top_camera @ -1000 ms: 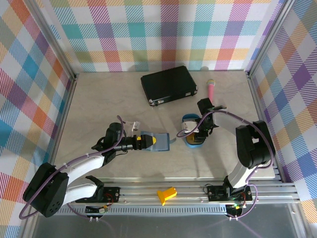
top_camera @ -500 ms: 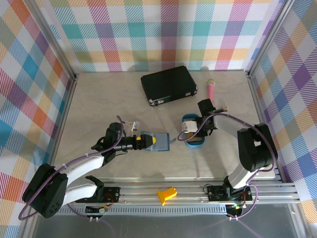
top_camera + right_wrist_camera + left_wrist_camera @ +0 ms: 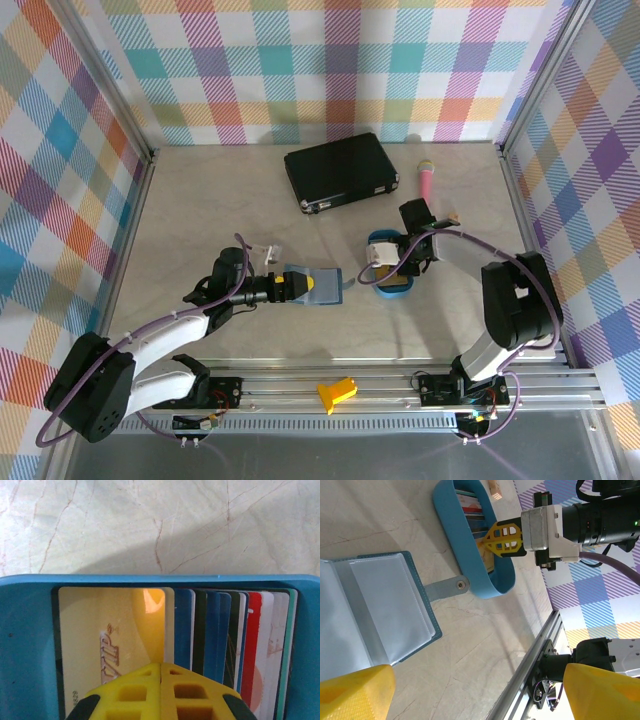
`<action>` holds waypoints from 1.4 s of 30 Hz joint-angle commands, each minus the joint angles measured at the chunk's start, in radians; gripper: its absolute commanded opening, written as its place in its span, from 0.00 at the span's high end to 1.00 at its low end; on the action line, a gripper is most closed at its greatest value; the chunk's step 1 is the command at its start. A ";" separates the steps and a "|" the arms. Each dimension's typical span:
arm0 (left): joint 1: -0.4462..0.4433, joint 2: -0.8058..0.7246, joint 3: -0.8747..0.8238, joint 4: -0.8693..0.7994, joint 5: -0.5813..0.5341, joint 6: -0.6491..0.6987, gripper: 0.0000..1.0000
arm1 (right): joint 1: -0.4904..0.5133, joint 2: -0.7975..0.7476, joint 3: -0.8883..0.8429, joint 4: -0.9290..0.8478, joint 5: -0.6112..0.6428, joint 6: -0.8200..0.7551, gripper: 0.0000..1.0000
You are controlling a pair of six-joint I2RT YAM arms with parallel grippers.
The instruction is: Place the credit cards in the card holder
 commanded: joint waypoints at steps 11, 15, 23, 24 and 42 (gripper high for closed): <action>-0.001 -0.013 0.025 0.002 0.013 0.015 0.14 | 0.000 0.007 0.043 -0.114 -0.040 0.030 0.42; -0.001 -0.023 0.025 -0.016 0.008 0.024 0.14 | 0.000 0.044 0.051 -0.103 -0.061 0.032 0.35; -0.001 -0.010 0.031 -0.021 0.011 0.035 0.14 | -0.001 0.109 0.025 -0.051 -0.044 0.049 0.34; -0.001 -0.007 0.033 -0.023 0.013 0.035 0.14 | 0.000 0.110 0.013 -0.030 -0.039 0.051 0.35; -0.001 -0.008 0.041 -0.046 0.013 0.048 0.14 | 0.001 0.054 -0.096 0.151 0.023 0.042 0.79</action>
